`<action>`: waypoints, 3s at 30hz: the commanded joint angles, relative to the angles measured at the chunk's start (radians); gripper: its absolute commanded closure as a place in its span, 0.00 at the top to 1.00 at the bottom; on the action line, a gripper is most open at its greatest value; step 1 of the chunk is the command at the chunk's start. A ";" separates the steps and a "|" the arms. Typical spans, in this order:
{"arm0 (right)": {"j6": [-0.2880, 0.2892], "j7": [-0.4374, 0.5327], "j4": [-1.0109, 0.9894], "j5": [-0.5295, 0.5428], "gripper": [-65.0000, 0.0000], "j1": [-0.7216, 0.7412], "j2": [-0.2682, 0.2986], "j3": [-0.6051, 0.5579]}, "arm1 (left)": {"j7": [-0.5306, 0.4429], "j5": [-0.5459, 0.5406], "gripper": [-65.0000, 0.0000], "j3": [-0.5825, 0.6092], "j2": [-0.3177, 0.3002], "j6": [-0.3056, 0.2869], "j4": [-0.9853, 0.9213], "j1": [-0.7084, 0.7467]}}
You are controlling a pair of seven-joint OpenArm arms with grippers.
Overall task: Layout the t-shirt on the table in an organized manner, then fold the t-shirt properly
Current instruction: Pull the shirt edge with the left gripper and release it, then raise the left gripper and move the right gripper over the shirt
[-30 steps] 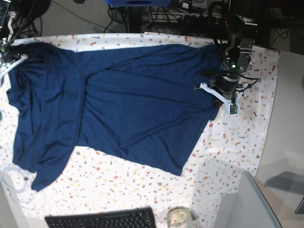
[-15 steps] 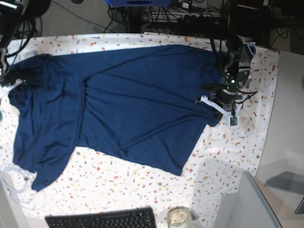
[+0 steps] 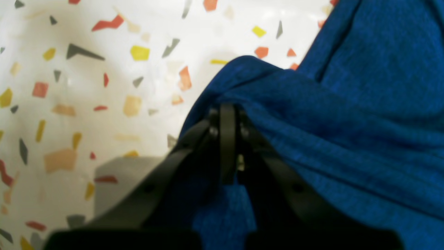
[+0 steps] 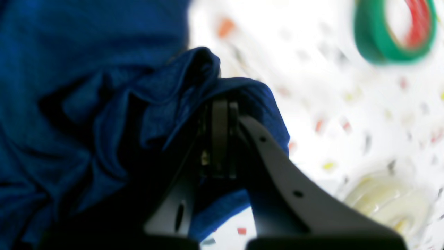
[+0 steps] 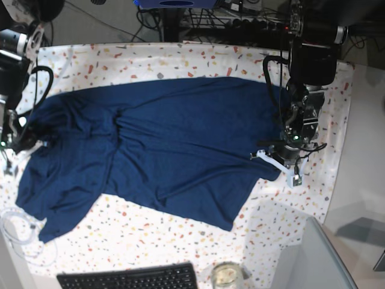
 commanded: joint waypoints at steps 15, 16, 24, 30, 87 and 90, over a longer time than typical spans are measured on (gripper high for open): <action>-0.003 -0.062 0.507 -0.117 0.00 -0.208 -0.024 0.019 | -0.013 -0.016 0.00 -0.143 -0.007 0.003 0.487 0.252; -0.003 -0.063 0.573 -0.117 0.00 -0.250 -0.038 0.034 | -0.013 -0.034 0.00 -0.163 -0.007 0.003 0.523 0.296; -0.002 -0.062 0.897 -0.117 0.00 -0.451 -0.185 0.188 | -0.014 -0.442 0.00 -0.304 -0.043 -0.002 0.678 0.632; -0.002 -0.059 0.897 -0.116 0.00 -0.491 -0.221 0.189 | -0.014 -0.467 0.51 -0.307 -0.020 -0.002 0.761 0.757; 0.000 -0.057 0.861 -0.116 0.00 -0.518 -0.228 0.191 | -0.013 -0.183 0.00 -0.201 0.085 0.003 0.640 0.609; 0.000 -0.057 0.861 -0.116 0.00 -0.520 -0.228 0.191 | -0.016 -0.183 0.00 -0.209 0.085 0.003 0.589 0.603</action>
